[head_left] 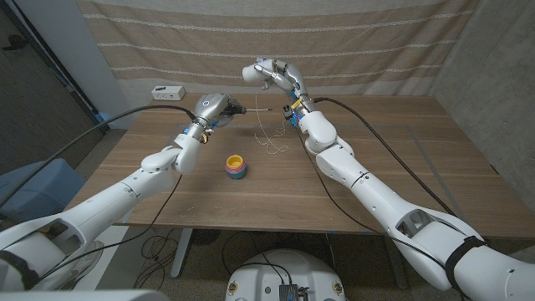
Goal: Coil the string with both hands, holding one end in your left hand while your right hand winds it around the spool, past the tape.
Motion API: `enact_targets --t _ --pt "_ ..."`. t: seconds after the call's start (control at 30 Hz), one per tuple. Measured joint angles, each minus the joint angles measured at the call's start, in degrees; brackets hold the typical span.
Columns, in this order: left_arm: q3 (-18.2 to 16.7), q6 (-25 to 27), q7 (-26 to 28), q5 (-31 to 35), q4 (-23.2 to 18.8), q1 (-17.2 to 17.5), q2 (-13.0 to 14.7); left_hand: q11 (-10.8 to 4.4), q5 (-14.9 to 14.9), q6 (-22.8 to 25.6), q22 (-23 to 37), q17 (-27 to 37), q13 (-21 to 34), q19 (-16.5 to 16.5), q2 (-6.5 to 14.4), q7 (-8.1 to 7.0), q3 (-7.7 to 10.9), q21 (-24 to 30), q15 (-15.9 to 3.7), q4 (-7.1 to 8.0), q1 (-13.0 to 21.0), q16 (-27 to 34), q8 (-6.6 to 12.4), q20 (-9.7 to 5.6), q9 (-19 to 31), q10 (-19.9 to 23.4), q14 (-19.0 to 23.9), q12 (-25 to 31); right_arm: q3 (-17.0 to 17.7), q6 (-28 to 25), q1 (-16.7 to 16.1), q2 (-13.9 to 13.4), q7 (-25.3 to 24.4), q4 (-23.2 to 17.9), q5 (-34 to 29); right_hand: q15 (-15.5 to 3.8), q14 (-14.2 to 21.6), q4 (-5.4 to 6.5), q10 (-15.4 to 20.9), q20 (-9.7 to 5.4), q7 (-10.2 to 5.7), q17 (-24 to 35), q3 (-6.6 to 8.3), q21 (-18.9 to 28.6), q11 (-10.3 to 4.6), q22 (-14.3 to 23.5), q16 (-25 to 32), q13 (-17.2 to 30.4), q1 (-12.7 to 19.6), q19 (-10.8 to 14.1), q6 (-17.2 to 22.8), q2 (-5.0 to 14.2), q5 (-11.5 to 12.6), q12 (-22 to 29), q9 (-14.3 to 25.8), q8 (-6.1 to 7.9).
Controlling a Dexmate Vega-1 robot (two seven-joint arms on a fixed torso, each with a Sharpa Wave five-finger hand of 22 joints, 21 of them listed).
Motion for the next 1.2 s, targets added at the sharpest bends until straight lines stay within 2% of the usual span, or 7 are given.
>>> enact_targets --t 0.3,0.43,0.57,0.63,0.7,0.83,1.2 --pt "-1.3 -1.8 0.8 -3.0 -0.4 0.8 0.1 -0.20 0.2 0.0 0.0 -0.1 0.0 0.0 -0.1 -0.01 0.00 0.0 -0.08 0.02 0.1 -0.1 0.00 0.00 0.1 0.2 0.1 -0.2 1.6 0.0 0.0 0.9 -3.3 2.7 0.1 -0.09 0.5 0.00 0.0 0.00 0.08 -0.3 0.00 0.8 0.00 -0.3 -0.4 0.0 0.0 0.0 0.1 0.00 -0.2 0.1 -0.2 -0.40" --pt "-3.1 -2.4 1.3 -4.1 -1.0 1.7 0.0 -0.20 0.2 0.0 0.0 -0.2 0.0 0.0 -0.1 -0.01 -0.06 0.0 -0.09 0.08 0.1 -0.2 0.00 0.00 0.1 0.2 0.1 -0.2 2.3 -0.8 -0.2 1.0 -7.0 3.7 0.2 -0.21 0.6 0.00 0.0 0.00 0.08 -0.3 0.00 1.3 0.01 -0.3 -0.4 0.0 0.0 0.0 0.1 0.00 -0.2 0.2 -0.2 -0.62" --pt "-3.1 -3.3 1.8 -5.5 -1.0 1.7 0.0 -0.20 0.2 0.0 0.0 -0.2 0.2 0.0 -0.1 -0.01 -0.06 0.0 -0.10 0.09 0.1 -0.2 0.00 -0.01 0.1 0.2 0.1 -0.4 2.9 -0.8 -0.8 1.0 -7.0 4.5 0.2 -0.38 0.8 0.01 0.0 0.00 0.09 -0.3 -0.01 1.8 0.01 -0.6 -0.4 0.0 0.0 0.0 0.1 0.00 -0.4 0.8 -0.2 -0.83" --pt "-4.3 -3.8 1.8 -6.3 -1.1 2.3 -0.2 0.02 0.2 0.0 0.0 -0.2 0.3 0.0 -0.1 -0.01 -0.06 0.0 -0.10 0.09 0.1 -0.2 -0.01 -0.01 0.1 0.4 0.1 -0.4 3.2 -1.7 -1.2 1.0 -10.1 4.9 0.2 -0.20 1.0 0.01 0.0 0.00 0.09 -0.3 -0.01 1.8 0.01 -0.6 -0.4 0.0 0.2 0.0 0.1 -0.15 -0.4 0.8 -0.2 -0.83" --pt "-4.5 -4.4 1.9 -7.0 -1.1 2.4 -0.2 0.03 0.2 0.0 0.0 0.0 0.3 0.0 -0.1 -0.01 -0.06 0.0 -0.10 0.09 0.1 -0.3 -0.01 -0.01 0.1 0.4 0.1 -0.4 3.4 -1.7 -1.5 1.0 -10.1 5.1 0.2 -0.20 1.3 0.01 0.5 0.00 0.59 -0.3 -0.01 2.1 0.52 -0.6 -0.6 0.0 0.5 0.0 0.6 -0.45 -0.4 0.9 -0.2 -0.88" --pt "-4.5 -5.4 1.9 -8.4 -1.1 2.4 -0.2 0.03 0.2 0.0 0.0 0.1 0.3 -0.1 0.0 -0.01 -0.06 0.0 -0.10 0.09 0.0 -0.4 -0.01 -0.12 0.1 0.4 0.1 -0.4 3.7 -1.7 -2.3 0.7 -10.1 5.3 0.2 -0.19 1.3 0.08 0.5 0.00 0.59 -0.3 -0.08 2.2 0.52 -0.8 -0.9 0.0 0.5 0.0 0.6 -0.53 -0.4 0.9 -0.2 -1.04" --pt "-7.9 -9.9 0.4 -14.1 0.1 3.1 -1.9 0.02 0.1 0.0 0.0 0.1 0.3 -0.1 0.0 -0.01 -0.06 0.0 -0.11 0.10 0.0 -0.6 -0.07 -0.11 0.2 0.4 0.1 -0.8 4.5 -3.0 -5.3 -0.5 -14.3 4.5 1.1 -0.09 1.3 0.08 0.5 0.00 0.40 -0.1 -0.08 3.4 0.52 -1.1 -1.1 0.0 0.5 0.0 1.0 -0.53 -0.4 0.9 -0.2 -1.33"
